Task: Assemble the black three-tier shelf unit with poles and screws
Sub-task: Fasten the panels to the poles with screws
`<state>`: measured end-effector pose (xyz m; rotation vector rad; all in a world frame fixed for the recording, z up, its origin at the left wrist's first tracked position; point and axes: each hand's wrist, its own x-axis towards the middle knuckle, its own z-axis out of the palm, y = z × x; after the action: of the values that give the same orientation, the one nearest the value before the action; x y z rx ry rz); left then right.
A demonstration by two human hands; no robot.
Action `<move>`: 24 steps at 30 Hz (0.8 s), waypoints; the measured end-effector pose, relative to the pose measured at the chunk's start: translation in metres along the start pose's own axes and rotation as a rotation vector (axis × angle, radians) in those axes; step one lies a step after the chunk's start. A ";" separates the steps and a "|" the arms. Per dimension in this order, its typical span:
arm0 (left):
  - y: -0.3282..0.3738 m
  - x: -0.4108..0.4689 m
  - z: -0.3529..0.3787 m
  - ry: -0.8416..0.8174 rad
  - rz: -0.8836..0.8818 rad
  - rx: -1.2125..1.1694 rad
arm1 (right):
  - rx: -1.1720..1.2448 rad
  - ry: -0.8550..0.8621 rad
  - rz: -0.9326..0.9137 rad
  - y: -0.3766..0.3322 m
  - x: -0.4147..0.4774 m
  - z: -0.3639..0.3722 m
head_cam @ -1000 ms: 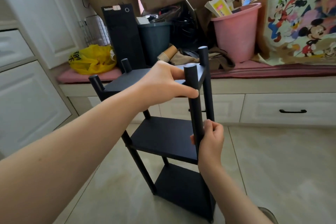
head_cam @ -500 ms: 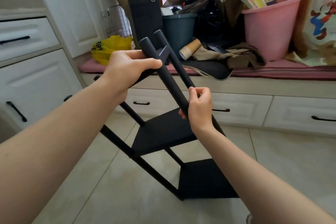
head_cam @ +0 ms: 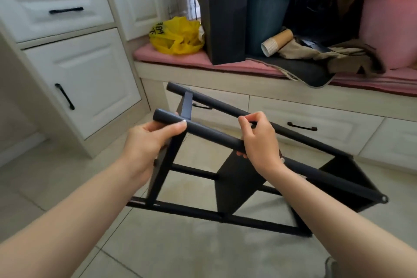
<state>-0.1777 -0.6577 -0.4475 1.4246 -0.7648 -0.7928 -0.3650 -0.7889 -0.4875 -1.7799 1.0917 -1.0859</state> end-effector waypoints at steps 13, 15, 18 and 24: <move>-0.131 -0.026 -0.053 -0.013 -0.293 0.133 | -0.363 -0.221 -0.016 0.077 -0.059 0.031; -0.142 -0.033 -0.056 -0.049 -0.316 0.233 | -0.412 -0.258 -0.012 0.084 -0.065 0.031; -0.153 -0.041 -0.053 -0.069 -0.331 0.238 | -0.430 -0.261 0.003 0.089 -0.069 0.030; -0.165 -0.045 -0.056 -0.070 -0.305 0.381 | -0.455 -0.365 0.092 0.098 -0.080 0.030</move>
<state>-0.1576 -0.5882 -0.6122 1.8949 -0.7903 -0.9691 -0.3852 -0.7430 -0.6069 -2.1457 1.2379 -0.4463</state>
